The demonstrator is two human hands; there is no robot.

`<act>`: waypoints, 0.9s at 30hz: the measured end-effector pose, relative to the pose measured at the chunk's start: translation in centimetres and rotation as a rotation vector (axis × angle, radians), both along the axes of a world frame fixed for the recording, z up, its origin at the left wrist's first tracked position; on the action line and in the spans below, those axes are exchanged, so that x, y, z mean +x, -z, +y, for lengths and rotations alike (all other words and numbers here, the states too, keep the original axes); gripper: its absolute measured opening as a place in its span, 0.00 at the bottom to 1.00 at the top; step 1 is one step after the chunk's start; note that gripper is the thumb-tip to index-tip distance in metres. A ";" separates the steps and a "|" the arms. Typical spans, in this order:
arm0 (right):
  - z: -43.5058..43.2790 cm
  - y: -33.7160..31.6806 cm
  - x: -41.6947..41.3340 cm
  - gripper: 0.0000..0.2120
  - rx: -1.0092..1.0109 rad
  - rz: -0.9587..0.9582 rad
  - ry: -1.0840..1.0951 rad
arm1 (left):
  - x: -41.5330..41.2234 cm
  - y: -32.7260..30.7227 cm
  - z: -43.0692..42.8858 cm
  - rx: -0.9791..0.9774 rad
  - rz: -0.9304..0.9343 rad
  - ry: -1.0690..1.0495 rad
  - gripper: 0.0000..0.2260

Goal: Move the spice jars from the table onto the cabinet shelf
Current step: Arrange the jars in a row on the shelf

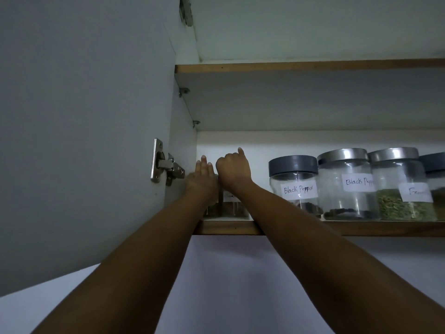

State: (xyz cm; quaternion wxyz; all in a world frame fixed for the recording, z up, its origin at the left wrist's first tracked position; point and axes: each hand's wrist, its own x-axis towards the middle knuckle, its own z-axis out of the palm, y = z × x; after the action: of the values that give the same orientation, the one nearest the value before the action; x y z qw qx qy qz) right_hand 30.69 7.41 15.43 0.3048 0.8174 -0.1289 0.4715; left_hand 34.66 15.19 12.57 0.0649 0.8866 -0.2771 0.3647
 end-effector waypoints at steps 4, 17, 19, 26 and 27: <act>1.1 0.0 -1.9 0.04 -0.019 -0.111 -0.148 | -3.4 1.6 0.0 0.002 0.017 -0.003 0.32; 3.4 1.5 -9.9 0.02 0.070 -0.324 -0.558 | -7.6 4.4 1.5 -0.446 0.153 0.175 0.11; 2.8 1.8 -12.2 0.03 0.029 -0.297 -0.572 | -8.1 4.4 1.8 -0.434 0.166 0.170 0.11; -3.3 0.8 -22.0 0.09 0.132 -0.228 -0.412 | -9.1 3.9 2.1 -0.310 0.006 0.235 0.11; -4.3 0.7 -23.2 0.10 0.172 -0.205 -0.384 | -9.4 4.0 2.2 -0.323 -0.021 0.259 0.11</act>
State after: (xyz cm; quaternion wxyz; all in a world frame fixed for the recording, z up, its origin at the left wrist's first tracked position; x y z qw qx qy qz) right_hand 7.48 3.14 14.78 0.1240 0.7977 -0.0411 0.5887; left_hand 25.29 17.40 8.55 0.2495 0.8177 -0.3275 0.4023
